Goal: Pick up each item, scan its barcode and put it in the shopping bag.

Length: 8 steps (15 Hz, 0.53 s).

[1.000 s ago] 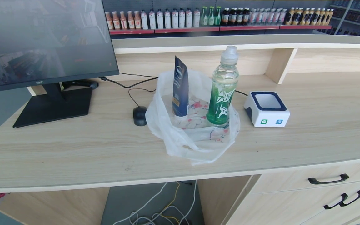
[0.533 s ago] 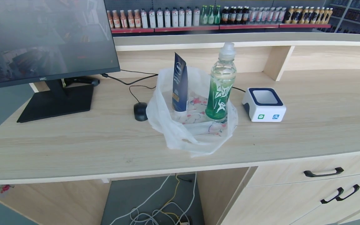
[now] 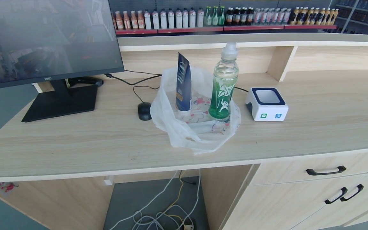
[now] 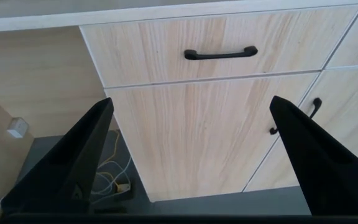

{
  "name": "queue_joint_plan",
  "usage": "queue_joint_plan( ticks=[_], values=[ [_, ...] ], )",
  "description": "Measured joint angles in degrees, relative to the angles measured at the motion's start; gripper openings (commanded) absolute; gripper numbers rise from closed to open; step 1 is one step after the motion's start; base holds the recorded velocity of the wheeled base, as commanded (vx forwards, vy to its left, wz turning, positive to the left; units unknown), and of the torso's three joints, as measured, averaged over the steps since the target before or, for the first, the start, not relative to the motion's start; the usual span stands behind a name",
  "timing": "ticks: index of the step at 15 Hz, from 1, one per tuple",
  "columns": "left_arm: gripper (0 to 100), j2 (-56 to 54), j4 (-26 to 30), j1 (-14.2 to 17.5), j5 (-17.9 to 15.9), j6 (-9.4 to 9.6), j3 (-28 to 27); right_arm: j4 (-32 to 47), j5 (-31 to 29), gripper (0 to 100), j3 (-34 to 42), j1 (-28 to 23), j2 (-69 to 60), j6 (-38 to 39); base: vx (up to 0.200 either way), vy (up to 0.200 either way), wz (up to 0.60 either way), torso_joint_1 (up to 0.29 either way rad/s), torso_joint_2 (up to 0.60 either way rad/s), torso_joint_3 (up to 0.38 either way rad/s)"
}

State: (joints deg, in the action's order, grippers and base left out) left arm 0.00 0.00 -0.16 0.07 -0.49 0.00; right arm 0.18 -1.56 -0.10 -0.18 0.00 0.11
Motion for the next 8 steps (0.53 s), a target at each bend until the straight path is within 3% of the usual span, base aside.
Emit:
queue_joint_plan(
  ticks=[8],
  values=[
    [100,0.0,0.0,0.0,0.0,-0.38,0.0,0.0,-0.02,100,0.05,0.0,0.0,0.32,0.0,-0.2,0.0,0.003,0.0,0.004]
  ],
)
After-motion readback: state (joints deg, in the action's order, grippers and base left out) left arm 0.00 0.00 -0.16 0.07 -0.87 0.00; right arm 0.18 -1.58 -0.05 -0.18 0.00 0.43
